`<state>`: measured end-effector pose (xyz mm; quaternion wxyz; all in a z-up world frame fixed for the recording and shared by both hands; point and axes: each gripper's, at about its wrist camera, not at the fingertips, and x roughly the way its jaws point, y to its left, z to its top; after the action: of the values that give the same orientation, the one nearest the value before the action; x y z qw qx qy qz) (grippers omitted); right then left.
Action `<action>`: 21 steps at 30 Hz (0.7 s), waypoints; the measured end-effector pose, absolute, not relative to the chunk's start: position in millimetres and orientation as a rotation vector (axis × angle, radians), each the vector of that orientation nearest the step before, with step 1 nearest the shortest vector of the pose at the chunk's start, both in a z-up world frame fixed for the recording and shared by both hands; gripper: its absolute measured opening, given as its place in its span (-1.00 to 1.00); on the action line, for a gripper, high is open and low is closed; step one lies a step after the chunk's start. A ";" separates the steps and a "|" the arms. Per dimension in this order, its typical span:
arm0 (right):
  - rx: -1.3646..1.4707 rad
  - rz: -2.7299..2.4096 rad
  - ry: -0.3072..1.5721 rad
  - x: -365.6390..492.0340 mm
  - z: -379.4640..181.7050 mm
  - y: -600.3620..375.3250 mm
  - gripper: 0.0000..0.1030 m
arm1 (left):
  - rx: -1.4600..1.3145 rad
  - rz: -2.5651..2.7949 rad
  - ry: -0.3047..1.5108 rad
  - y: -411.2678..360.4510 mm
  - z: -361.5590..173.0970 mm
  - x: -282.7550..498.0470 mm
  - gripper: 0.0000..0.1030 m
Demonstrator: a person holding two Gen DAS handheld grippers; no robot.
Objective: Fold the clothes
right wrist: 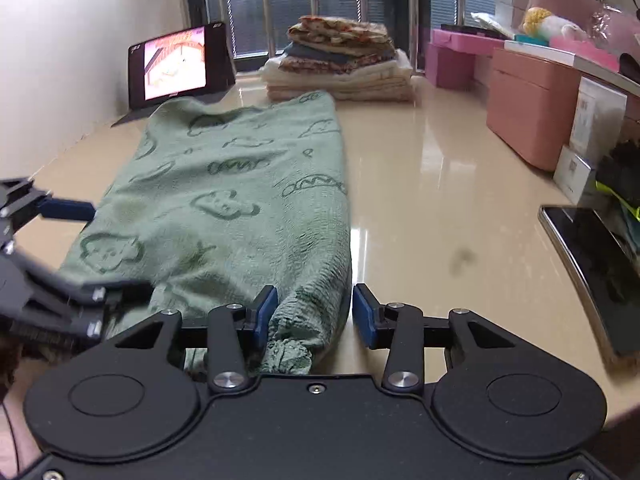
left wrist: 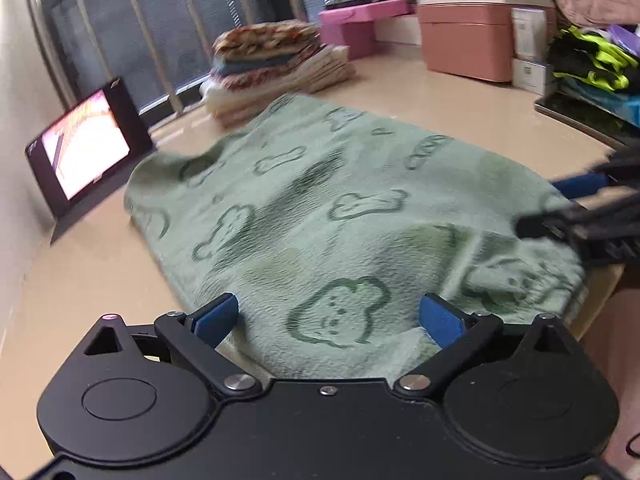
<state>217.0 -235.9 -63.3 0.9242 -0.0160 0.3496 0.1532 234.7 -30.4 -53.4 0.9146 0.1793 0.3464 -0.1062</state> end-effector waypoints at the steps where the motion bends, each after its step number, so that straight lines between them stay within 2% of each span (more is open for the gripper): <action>1: -0.034 0.319 0.727 211.4 -62.1 -232.6 -0.15 | 0.373 -0.208 0.716 -26.2 -53.2 235.7 0.91; 6: -0.041 0.371 0.749 191.3 -57.9 -218.3 -0.15 | 0.340 -0.174 0.734 -6.5 -50.5 232.7 0.89; 10: -0.032 0.373 0.691 180.5 -48.2 -216.3 -0.06 | 0.284 -0.150 0.642 3.0 -30.7 214.8 0.93; 12: -0.029 0.371 0.626 168.1 -36.6 -220.7 0.21 | 0.234 -0.149 0.580 9.1 -15.6 201.6 1.00; 13: -0.031 0.377 0.591 159.2 -30.2 -223.7 0.27 | 0.206 -0.159 0.560 12.1 -9.5 194.0 1.00; 15: -0.040 0.403 0.535 140.8 -18.9 -228.4 0.68 | 0.154 -0.180 0.536 16.5 -1.2 177.8 1.00; 17: -0.048 0.434 0.504 121.1 -11.1 -232.9 0.97 | 0.113 -0.194 0.526 18.5 2.6 161.2 1.00; 21: -0.047 0.462 0.510 87.9 -8.0 -235.1 0.98 | 0.060 -0.185 0.521 11.5 -1.4 121.4 1.00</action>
<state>87.9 -235.1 -8.0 0.9411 -0.0228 0.2499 0.2265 121.4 11.5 -1.4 0.9615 0.0296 0.2574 -0.0915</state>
